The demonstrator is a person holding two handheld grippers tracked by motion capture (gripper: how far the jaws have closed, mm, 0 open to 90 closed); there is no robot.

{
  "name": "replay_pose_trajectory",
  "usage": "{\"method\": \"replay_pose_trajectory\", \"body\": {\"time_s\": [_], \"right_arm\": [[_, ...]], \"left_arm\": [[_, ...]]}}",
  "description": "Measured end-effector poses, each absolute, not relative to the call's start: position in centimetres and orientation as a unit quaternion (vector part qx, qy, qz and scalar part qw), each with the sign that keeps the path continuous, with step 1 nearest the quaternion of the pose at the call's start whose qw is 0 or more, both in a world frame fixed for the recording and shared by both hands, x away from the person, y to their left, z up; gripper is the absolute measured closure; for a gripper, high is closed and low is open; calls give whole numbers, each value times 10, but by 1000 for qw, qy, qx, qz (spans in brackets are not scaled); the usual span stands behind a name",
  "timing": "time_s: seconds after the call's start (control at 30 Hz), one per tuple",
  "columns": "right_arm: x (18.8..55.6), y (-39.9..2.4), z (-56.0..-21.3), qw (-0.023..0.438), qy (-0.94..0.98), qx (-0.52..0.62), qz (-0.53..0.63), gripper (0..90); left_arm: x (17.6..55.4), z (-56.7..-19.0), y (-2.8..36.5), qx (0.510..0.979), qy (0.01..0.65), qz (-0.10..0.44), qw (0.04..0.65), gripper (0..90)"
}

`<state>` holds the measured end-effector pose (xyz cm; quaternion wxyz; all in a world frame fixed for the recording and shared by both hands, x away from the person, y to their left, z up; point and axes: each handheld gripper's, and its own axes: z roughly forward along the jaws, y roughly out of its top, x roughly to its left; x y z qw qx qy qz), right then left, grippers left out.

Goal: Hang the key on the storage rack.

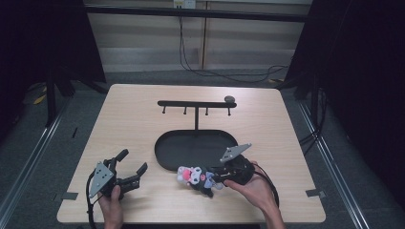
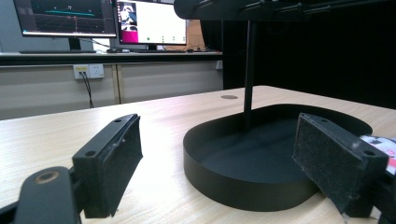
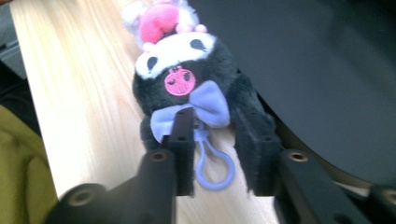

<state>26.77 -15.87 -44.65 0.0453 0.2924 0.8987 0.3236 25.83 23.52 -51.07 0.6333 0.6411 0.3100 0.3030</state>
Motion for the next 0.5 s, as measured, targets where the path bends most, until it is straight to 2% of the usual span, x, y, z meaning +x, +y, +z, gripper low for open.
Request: {"method": "replay_pose_trajectory", "body": {"time_s": [0.23, 0.5], "right_arm": [[278, -152, -449, 14, 921, 285, 264, 748], [289, -147, -452, -30, 937, 271, 216, 718]], "left_arm": [[258, -511, 235, 641, 309, 303, 634, 152], [258, -511, 235, 641, 310, 303, 634, 152]]}}
